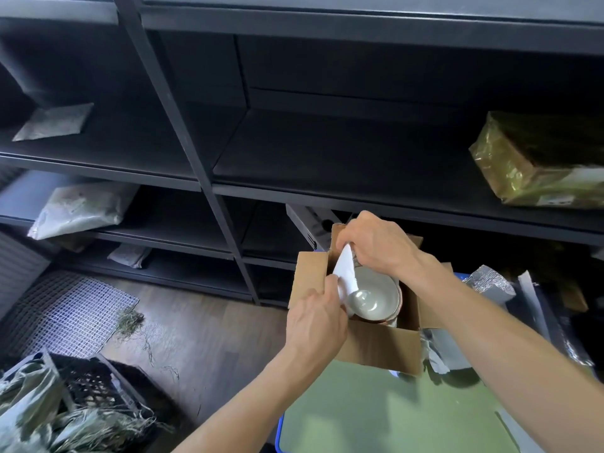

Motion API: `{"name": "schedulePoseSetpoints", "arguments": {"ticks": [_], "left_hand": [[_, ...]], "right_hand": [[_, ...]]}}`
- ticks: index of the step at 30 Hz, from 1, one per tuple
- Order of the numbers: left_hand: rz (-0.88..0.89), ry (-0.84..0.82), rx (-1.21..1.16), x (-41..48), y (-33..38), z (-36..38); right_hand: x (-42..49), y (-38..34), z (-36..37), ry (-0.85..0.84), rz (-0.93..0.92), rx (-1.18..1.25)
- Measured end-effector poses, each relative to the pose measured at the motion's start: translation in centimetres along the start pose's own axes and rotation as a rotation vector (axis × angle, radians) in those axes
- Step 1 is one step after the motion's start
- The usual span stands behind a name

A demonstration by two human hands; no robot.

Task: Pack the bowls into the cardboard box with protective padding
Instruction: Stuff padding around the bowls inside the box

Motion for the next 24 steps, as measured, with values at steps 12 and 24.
{"name": "schedulePoseSetpoints", "arguments": {"ticks": [12, 24], "left_hand": [[0.033, -0.206, -0.116, 1.0, -0.4, 2.2], [-0.019, -0.17, -0.04, 1.1, -0.4, 2.7]], "right_hand": [[-0.2, 0.3, 3.5, -0.07, -0.066, 0.077], [-1.6, -1.4, 5.5, -0.125, -0.096, 0.063]]}}
Point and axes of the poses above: each hand's wrist, its own x-axis towards the middle knuckle, its own z-axis out of the palm, y = z × x, the point moved 9 cm from there along x, towards the middle knuckle, and after that the axes turned 12 degrees about x, right-handed, at the moved point
